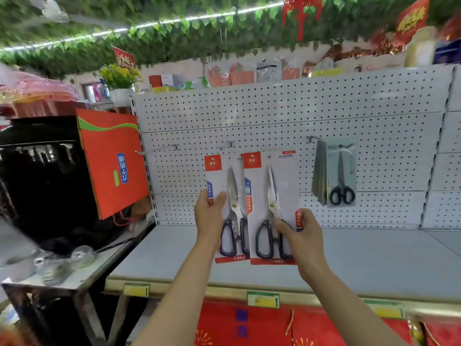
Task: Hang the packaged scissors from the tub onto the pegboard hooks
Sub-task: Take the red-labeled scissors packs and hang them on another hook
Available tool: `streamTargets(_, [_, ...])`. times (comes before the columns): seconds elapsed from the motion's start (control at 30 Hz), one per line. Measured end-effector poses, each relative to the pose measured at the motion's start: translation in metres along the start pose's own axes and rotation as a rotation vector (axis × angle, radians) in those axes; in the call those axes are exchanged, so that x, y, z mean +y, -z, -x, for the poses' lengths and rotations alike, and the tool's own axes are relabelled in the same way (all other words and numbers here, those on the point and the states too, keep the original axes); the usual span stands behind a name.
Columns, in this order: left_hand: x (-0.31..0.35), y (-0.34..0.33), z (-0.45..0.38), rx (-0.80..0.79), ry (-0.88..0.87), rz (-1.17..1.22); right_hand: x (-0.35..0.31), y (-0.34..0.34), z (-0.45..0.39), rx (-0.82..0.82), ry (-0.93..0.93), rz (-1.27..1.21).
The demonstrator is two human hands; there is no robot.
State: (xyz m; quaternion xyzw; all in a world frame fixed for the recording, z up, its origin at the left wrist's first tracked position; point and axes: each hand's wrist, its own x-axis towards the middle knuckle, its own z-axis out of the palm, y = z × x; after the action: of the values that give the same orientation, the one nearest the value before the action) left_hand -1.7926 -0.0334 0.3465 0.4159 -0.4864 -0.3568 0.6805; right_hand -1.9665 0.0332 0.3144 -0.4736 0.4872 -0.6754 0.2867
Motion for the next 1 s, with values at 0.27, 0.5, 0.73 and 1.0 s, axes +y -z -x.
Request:
streamTargets(0.27, [-0.003, 0.014, -0.066, -0.023, 0.018, -0.030, -0.003, -0.041, -0.025, 0.084, -0.007, -0.021])
streamTargets(0.5, [-0.010, 0.005, -0.088, 0.002, 0.043, -0.012, -0.006, -0.037, -0.043, 0.088, 0.006, 0.034])
streamTargets(0.73, [-0.020, -0.003, -0.096, -0.006, 0.026, -0.065, -0.005, -0.032, -0.052, 0.088, 0.022, 0.075])
streamTargets(1.0, [-0.027, -0.001, -0.107, 0.010, 0.046, -0.067, -0.004, -0.037, -0.051, 0.069, 0.024, 0.060])
